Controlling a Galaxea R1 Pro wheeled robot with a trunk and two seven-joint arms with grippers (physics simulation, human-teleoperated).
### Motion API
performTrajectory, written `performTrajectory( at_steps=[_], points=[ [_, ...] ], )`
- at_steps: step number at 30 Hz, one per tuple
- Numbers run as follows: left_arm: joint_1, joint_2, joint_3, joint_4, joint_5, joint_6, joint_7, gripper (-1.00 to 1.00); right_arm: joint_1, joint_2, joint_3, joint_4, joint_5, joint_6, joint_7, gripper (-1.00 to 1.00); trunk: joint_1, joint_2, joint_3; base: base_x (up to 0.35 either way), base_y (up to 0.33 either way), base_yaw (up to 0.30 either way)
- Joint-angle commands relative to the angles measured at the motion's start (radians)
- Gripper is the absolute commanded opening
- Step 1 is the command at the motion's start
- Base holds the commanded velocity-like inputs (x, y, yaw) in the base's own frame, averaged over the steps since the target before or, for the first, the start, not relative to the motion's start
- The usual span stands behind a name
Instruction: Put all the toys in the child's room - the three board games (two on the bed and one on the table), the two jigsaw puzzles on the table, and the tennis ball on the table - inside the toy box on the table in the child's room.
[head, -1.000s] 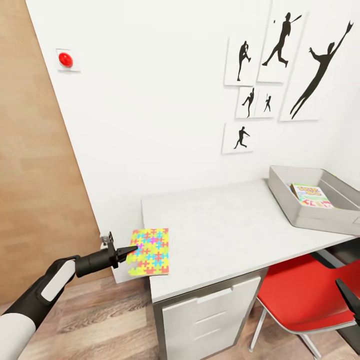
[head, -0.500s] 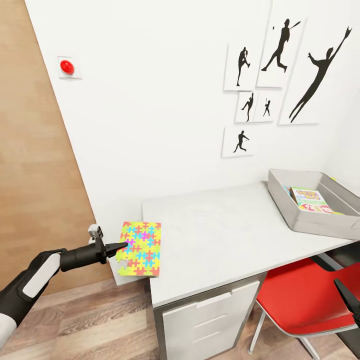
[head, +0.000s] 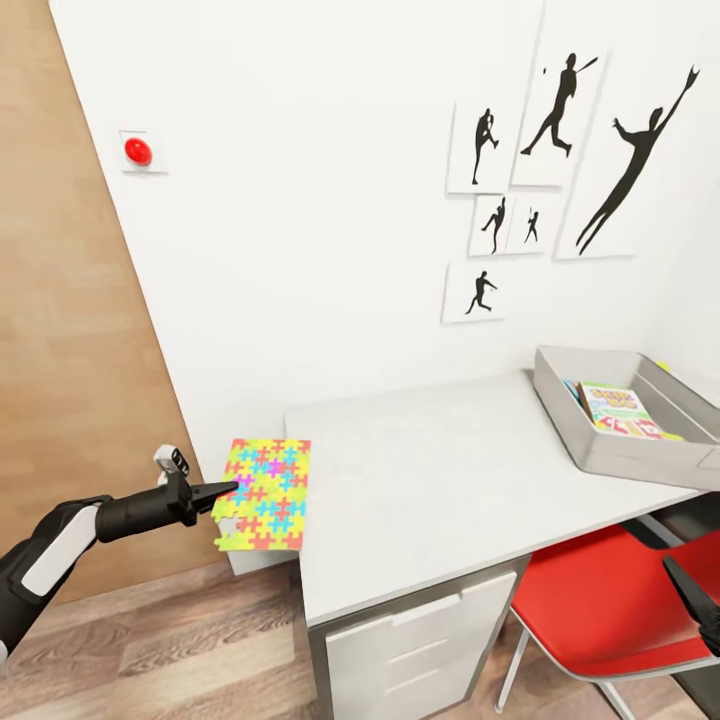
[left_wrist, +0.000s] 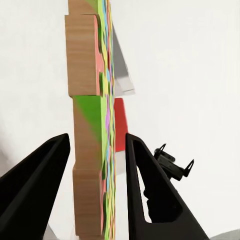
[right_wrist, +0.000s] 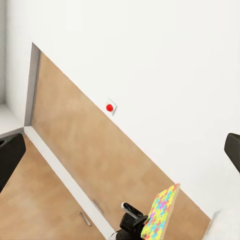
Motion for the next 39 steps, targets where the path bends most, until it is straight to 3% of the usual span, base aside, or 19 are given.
performTrajectory(
  at_steps=[1,15,20,23,28,39],
  points=[
    [-0.001,0.0,-0.004,0.001,0.0,0.002,-0.004,-1.0,0.0,-0.001,0.0,-0.001,-0.004,0.015,-0.008,1.0,-0.004,0.007,0.002,0.0,0.0,0.0],
    [-0.001,-0.001,-0.008,0.001,0.0,0.0,-0.003,-1.0,0.0,0.0,0.0,0.0,-0.003,0.007,-0.036,1.0,-0.058,0.105,0.046,0.0,0.0,0.0],
    [-0.001,-0.001,-0.008,0.001,0.0,0.0,-0.003,-1.0,0.0,-0.013,0.0,0.03,-0.004,0.017,-0.141,1.0,-0.077,0.14,0.062,0.0,0.0,0.0],
    [-0.001,-0.001,-0.008,0.001,0.0,0.0,-0.003,-1.0,-0.001,-0.026,-0.001,0.011,-0.002,0.025,-0.167,1.0,-0.088,0.161,0.071,0.0,0.0,0.0],
    [-0.001,-0.001,-0.008,0.001,0.0,0.0,-0.003,-1.0,0.0,-0.072,-0.007,-0.003,-0.003,0.061,-0.171,1.0,-0.107,0.196,0.087,-0.074,0.0,0.0],
    [-0.001,0.001,-0.009,-0.001,0.0,0.0,-0.004,-1.0,0.0,-0.079,-0.014,-0.007,-0.005,0.075,-0.168,1.0,-0.15,0.273,0.122,-0.092,0.0,-0.093]
  ],
)
